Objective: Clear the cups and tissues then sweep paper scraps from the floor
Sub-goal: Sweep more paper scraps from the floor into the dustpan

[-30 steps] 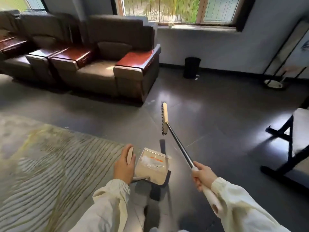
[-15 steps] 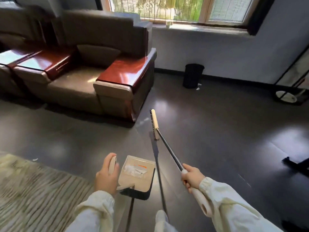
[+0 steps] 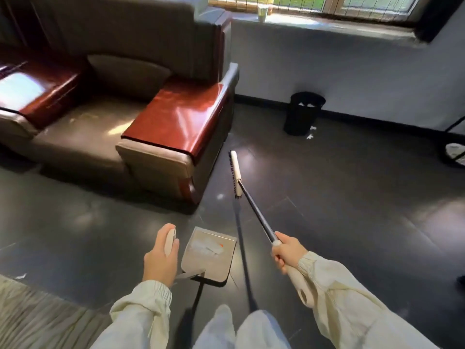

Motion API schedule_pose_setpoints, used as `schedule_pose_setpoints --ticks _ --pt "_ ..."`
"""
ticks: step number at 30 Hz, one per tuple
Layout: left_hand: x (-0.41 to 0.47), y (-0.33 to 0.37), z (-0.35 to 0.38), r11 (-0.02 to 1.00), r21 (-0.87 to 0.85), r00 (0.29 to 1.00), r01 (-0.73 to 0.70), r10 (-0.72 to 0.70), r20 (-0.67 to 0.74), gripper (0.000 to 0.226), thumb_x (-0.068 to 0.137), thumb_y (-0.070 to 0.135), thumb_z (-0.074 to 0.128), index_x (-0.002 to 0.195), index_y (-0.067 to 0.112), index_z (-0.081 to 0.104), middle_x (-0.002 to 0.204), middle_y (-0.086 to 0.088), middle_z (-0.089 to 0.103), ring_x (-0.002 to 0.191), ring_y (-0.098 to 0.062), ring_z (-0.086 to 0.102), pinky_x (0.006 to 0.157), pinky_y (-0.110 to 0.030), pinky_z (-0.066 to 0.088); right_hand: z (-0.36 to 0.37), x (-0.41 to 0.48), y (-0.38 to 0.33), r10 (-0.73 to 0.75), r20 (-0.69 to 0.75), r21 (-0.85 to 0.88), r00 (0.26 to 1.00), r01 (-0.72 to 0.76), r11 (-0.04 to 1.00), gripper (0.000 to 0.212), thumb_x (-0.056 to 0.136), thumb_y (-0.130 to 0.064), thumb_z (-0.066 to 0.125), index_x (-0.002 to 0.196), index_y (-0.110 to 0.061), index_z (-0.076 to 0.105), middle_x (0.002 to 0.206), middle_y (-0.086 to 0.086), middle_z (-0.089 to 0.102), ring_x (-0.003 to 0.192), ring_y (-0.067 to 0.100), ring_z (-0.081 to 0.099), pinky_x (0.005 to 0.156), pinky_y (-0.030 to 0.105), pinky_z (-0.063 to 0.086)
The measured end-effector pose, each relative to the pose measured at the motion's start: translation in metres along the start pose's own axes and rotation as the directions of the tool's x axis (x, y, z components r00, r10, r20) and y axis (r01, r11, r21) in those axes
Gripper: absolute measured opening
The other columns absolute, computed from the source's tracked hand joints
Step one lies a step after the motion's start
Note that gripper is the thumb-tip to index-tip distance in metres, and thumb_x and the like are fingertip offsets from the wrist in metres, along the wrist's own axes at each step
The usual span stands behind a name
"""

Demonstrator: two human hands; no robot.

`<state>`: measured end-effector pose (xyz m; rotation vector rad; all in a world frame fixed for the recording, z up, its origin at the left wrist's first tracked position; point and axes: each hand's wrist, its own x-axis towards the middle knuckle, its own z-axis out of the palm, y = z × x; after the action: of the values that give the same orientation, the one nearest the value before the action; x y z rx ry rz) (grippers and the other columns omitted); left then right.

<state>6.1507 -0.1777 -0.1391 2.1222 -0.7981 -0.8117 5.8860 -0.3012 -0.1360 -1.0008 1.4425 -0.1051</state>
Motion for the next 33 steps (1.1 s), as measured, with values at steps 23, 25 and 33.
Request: schedule_pose_setpoints --ticks 23,25,33 --pt "0.159 0.055 0.052 0.96 0.139 0.97 0.243 -0.239 -0.041 0.027 0.095 0.042 0.044 0.111 0.064 0.038 0.119 -0.001 0.057 0.102 -0.029 0.055 0.097 -0.053 0.045 -0.033 0.185 -0.132 0.302 0.112 -0.07 0.947 -0.295 0.953 0.055 0.09 0.005 0.034 0.142 -0.011 0.036 0.048 0.004 0.04 0.026 0.008 0.033 0.035 0.014 0.032" --pt "0.161 0.059 0.054 0.963 0.129 0.972 0.236 -0.234 -0.031 0.028 0.096 0.041 0.044 0.107 0.066 0.039 0.116 -0.002 0.057 0.101 -0.029 0.056 0.096 -0.053 0.045 -0.022 0.173 -0.123 0.341 0.174 -0.192 0.924 -0.307 0.932 0.052 0.088 0.005 0.035 0.138 -0.007 0.04 0.048 0.005 0.044 0.033 0.011 0.039 0.038 0.02 0.037" --pt "0.155 0.056 0.049 0.985 0.061 0.986 0.164 -0.164 -0.003 0.031 0.096 0.037 0.046 0.106 0.066 0.042 0.099 0.001 0.058 0.089 -0.028 0.06 0.085 -0.051 0.051 0.016 0.11 -0.114 0.413 0.37 -0.173 0.832 -0.374 0.911 0.033 0.086 -0.002 0.047 0.118 0.003 0.052 0.064 -0.001 0.042 0.054 0.006 0.039 0.053 0.02 0.035"
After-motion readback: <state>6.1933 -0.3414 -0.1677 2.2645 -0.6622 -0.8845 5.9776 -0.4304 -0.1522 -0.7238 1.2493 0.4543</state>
